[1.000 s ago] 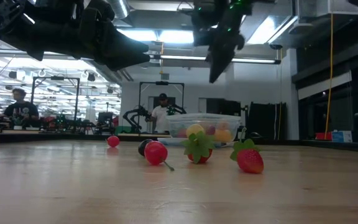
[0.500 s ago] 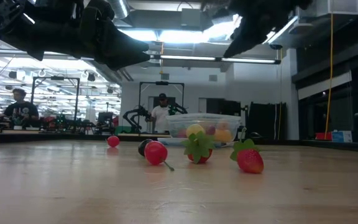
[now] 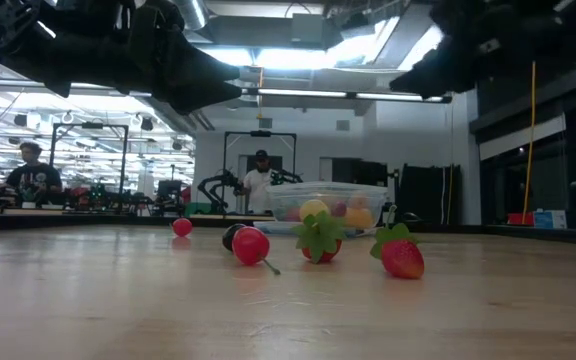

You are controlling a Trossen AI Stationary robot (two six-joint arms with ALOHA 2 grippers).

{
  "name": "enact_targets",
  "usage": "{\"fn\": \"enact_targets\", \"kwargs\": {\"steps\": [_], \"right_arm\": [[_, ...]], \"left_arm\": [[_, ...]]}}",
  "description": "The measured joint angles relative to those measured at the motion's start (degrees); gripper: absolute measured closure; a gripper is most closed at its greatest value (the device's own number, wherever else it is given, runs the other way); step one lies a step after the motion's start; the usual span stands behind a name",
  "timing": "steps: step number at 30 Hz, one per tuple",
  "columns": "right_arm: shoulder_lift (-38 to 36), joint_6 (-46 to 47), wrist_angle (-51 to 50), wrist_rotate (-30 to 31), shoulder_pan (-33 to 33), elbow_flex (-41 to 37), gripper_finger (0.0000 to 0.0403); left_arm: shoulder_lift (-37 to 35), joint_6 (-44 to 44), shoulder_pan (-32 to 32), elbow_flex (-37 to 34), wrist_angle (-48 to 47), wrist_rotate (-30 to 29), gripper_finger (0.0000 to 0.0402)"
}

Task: Pick and placing Produce into tupperware
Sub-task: Put the top red cherry into the transparent container

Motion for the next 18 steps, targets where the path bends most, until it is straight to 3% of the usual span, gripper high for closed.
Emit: {"fn": "enact_targets", "kwargs": {"steps": [8,11,18], "right_arm": [[-7.8,5.0,7.7,-0.5,1.7,-9.9,0.0399],[-10.0,6.8,8.6,-0.5,2.3,-11.8,0.0399],[-11.2,7.0,8.8,-0.5,2.7,-12.7,0.0399]], "left_arm": [[0.0,2.1,-0.1,0.4,-2.5,1.8,0.0134],[0.0,2.6,-0.1,3.8,-14.0,0.2,0.0134],[0.0,6.9,-2.4,19.6,-49.5,-6.1,0.0134]]}}
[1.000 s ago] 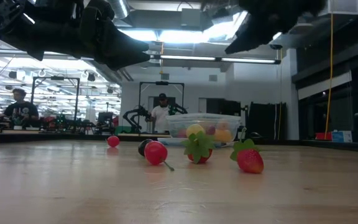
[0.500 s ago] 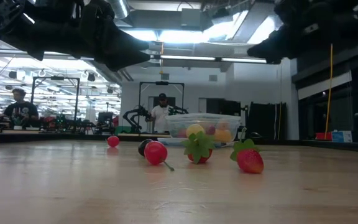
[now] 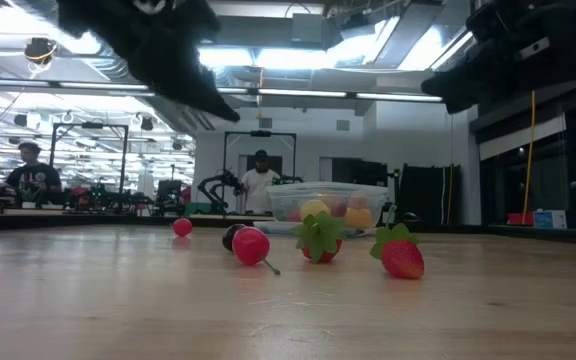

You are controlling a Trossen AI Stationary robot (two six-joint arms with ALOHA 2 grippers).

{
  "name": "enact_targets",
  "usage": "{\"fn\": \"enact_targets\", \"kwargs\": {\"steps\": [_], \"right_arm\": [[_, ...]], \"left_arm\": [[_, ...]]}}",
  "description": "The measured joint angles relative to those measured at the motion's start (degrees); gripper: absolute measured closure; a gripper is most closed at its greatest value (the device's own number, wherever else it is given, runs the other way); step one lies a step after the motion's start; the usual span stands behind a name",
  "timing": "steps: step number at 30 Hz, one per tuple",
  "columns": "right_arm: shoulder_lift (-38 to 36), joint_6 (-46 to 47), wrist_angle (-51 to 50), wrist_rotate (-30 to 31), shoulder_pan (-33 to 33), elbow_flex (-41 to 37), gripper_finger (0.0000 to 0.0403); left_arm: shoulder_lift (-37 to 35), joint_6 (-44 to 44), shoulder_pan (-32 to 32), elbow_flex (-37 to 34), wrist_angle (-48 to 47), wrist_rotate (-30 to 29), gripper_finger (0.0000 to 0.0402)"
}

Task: Pick and placing Produce into tupperware
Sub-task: Put the top red cherry into the transparent container

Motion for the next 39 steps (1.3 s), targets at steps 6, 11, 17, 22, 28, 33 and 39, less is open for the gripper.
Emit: {"fn": "enact_targets", "kwargs": {"steps": [6,11,17,22,28,33,39], "right_arm": [[0.1,-0.1,-0.1,0.0,0.0,0.0,0.0399],[0.1,0.0,-0.2,-0.1,0.0,0.0,0.0399],[0.1,0.1,-0.5,-0.1,0.0,0.0,0.0399],[0.1,0.0,-0.5,-0.9,0.0,0.0,0.0399],[0.1,0.0,-0.6,-1.0,0.0,0.0,0.0399],[0.1,0.0,-1.5,-1.0,0.0,0.0,0.0399],[0.2,0.0,-2.8,-1.0,0.0,0.0,0.0399]], "left_arm": [[1.0,3.7,-2.9,9.5,-17.4,-2.8,0.0134],[4.5,4.0,-3.9,13.3,-25.5,-4.0,0.0134],[11.5,6.0,-4.5,16.7,-32.5,-4.0,0.0134],[17.6,6.3,-4.3,20.4,-40.3,-4.1,0.0134],[22.3,6.2,-2.6,23.6,-44.6,-4.4,0.0134],[23.0,6.0,0.3,23.9,-45.1,-4.2,0.0134],[22.6,5.6,4.8,23.9,-45.4,0.7,0.0143]]}}
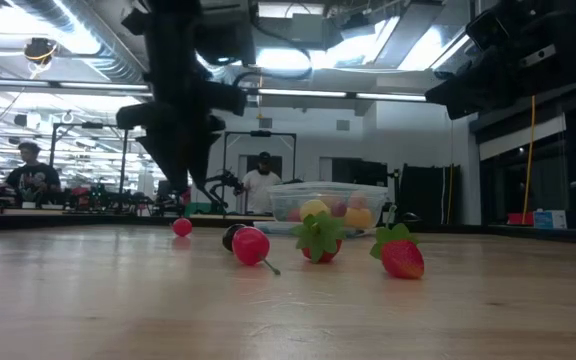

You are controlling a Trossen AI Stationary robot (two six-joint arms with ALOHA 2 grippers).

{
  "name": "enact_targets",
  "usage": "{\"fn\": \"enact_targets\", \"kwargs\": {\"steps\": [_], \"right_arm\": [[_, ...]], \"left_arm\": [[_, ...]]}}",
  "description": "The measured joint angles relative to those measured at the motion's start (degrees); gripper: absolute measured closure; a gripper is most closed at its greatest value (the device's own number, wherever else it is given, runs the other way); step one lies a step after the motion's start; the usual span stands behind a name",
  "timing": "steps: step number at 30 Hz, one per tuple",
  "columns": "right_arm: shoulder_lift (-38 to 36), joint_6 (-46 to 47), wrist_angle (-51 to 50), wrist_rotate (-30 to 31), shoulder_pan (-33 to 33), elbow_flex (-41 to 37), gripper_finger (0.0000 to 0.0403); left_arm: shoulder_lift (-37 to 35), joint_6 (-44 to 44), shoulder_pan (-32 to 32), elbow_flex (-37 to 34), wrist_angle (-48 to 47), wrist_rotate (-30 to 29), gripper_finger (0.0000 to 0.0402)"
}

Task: Pick and placing Produce into tupperware
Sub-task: Put the top red cherry into the transparent container

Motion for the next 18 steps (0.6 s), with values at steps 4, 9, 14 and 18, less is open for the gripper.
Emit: {"fn": "enact_targets", "kwargs": {"steps": [4,9,14,18], "right_arm": [[0.0,0.0,0.0,0.0,0.0,0.0,0.0399],[0.0,-0.1,0.0,0.0,0.0,0.0,0.0398],[0.0,-0.1,-0.3,0.0,0.0,0.0,0.0398],[0.0,-0.2,-0.3,0.0,0.0,0.0,0.0398]], "left_arm": [[0.0,0.0,3.4,0.0,-0.8,1.2,0.0158],[0.0,0.0,7.0,0.0,-1.2,4.3,0.0169],[0.0,0.0,7.9,0.0,-0.9,4.8,0.017],[0.1,0.0,7.6,0.0,-0.7,4.9,0.017]]}}
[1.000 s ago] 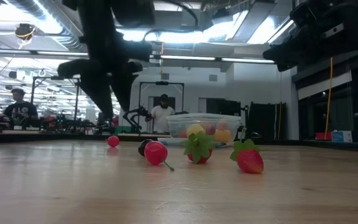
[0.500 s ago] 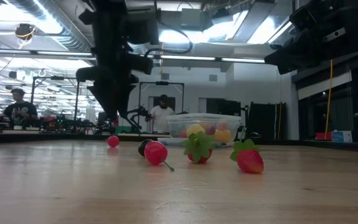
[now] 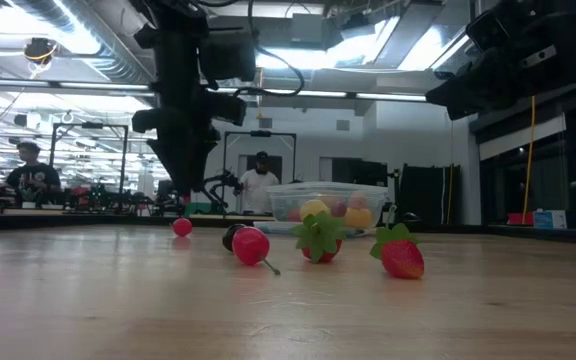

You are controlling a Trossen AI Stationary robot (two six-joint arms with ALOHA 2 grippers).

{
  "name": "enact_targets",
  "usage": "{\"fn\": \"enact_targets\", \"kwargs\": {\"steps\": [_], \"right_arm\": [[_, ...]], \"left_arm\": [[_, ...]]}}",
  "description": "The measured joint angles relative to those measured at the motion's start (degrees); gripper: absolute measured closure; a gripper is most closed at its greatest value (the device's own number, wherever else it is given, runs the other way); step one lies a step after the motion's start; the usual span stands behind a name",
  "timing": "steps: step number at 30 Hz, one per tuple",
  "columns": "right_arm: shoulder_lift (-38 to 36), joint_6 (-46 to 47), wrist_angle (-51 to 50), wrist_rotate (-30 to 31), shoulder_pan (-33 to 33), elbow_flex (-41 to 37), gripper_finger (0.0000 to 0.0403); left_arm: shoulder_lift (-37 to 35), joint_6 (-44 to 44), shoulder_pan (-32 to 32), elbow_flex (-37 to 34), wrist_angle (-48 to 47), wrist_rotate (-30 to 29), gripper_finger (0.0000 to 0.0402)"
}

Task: Pick and placing Produce into tupperware
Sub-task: Put the top red cherry into the transparent container

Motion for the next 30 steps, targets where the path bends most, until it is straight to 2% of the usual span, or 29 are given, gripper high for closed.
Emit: {"fn": "enact_targets", "kwargs": {"steps": [11,30], "right_arm": [[0.0,0.0,0.0,0.0,0.0,0.0,0.0395],[0.0,0.2,0.0,0.0,0.0,0.0,0.0395]], "left_arm": [[0.3,0.0,0.0,-2.5,1.2,2.9,0.017],[0.3,0.0,0.2,-6.8,8.7,3.4,0.017]]}}
